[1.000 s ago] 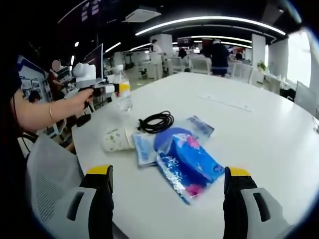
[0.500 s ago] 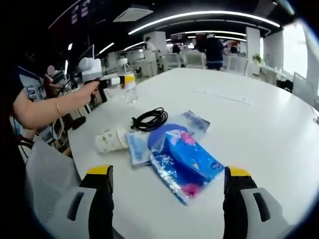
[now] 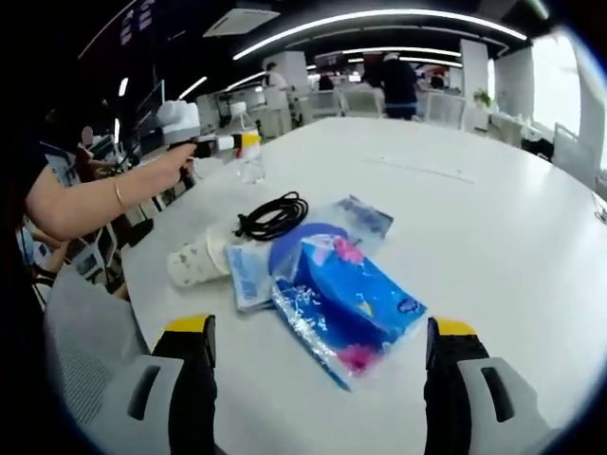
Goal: Arrange the tabletop items into an orderly group along one side of the table until the central work area is clear of visible clutter.
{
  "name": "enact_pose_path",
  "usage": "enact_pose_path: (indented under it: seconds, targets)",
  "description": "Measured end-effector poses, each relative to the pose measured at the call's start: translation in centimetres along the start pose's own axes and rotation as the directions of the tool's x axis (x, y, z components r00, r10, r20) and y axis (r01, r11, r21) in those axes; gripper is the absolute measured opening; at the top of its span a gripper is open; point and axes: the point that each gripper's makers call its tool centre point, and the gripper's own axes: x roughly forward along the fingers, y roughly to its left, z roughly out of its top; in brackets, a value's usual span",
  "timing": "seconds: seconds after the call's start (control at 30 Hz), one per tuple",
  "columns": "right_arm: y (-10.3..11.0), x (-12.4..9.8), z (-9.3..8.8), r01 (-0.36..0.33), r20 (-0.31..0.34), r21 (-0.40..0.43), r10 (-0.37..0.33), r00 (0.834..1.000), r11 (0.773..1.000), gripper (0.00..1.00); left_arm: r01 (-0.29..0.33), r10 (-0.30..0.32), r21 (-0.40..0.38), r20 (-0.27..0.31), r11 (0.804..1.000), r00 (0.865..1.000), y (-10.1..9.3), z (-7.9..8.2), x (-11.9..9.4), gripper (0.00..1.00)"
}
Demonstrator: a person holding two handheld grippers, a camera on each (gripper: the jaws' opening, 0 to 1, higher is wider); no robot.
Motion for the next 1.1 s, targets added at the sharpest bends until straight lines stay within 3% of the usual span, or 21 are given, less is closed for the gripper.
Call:
enact_pose_path:
  seconds: [0.33,0.7,0.77,1.1]
  targets:
    - [-0.8,0.9,-0.3,0.005,-0.022,-0.007,-0.005,1.0,1.0,0.9,0.001,-0.001,-0.011,-0.002,1.0,1.0,0.1,-0.8,2.0,0.37]
    - [-0.9,1.3,-0.8,0.0,-0.033,0.006,0.0,0.999,1.0,0.9,0.003,-0.002,-0.011,0.029,1.0,1.0,-0.6,-0.2,3.8,0.37]
    - [-0.9,1.3,-0.9,0.001,-0.036,0.005,-0.001,0.999,1.0,0.9,0.006,-0.005,-0.041,0.029,0.999,1.0,-0.6,-0.3,4.1,0.37]
    - [-1.1,1.4,-1.2,0.008,-0.041,0.009,-0.008,0.999,1.0,0.9,0.003,-0.003,-0.019,0.021,1.0,1.0,-1.2,-0.8,4.5,0.38]
